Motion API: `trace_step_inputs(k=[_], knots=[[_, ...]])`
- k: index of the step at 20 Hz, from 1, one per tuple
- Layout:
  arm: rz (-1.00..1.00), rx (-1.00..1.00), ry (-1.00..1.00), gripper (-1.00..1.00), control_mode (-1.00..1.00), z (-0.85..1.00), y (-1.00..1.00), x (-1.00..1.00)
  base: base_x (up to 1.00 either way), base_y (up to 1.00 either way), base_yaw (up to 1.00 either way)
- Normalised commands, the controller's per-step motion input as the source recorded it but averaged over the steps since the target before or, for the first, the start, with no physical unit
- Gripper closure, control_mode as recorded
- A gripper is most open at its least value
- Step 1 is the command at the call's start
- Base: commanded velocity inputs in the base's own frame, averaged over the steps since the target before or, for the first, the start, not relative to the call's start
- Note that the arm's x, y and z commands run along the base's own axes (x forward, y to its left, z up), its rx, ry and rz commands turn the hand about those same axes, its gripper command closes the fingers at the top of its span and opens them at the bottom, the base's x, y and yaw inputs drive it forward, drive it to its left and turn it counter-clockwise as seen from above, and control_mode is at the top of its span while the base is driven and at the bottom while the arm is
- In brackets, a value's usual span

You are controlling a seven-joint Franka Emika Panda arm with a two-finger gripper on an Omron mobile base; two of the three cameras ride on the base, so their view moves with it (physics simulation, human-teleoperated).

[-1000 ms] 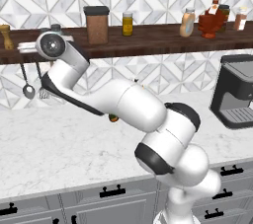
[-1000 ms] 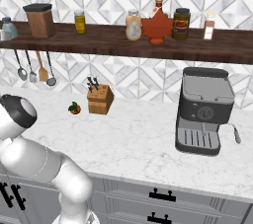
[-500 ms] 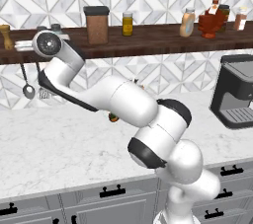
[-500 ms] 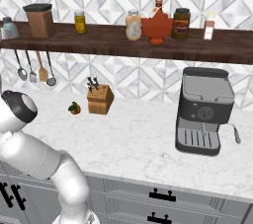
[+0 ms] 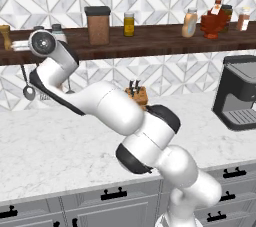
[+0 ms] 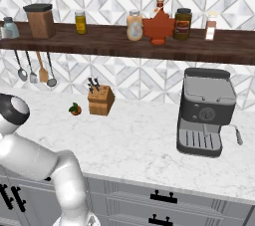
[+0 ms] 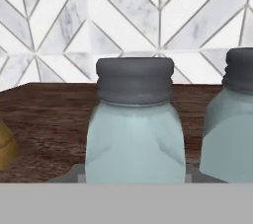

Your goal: Put the shaker and condiment bottle from the counter next to their counterparts in the cabinet.

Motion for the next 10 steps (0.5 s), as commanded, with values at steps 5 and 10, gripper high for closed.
trace_step_inputs(k=[5,10], knots=[[0.0,0.0,0.0,-1.0,-1.0,-0.3,0.06,0.04,0.0,0.0,0.0],[0.01,0.0,-0.01,-1.0,-1.0,-0.31,0.12,0.0,0.0,0.0,0.0]])
